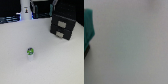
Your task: Open the kcup holder, insert the kcup into the holder, and close the kcup holder
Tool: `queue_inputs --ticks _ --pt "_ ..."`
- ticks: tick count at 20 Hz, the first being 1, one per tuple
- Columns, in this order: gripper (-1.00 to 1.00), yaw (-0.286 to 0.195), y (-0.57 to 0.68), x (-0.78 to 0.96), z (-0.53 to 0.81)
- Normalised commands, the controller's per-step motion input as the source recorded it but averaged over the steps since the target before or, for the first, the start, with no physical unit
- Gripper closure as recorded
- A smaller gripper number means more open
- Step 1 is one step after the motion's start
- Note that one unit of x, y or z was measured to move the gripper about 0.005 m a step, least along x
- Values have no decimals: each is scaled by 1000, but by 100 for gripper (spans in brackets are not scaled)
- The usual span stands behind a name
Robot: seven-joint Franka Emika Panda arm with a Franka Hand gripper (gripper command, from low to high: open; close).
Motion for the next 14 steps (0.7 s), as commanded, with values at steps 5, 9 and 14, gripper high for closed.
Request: queue_inputs --ticks 5,9,14 --pt "-100 -148 630 -181 112" --pt "-100 -179 677 -218 56" --pt "-100 -183 692 -236 11"
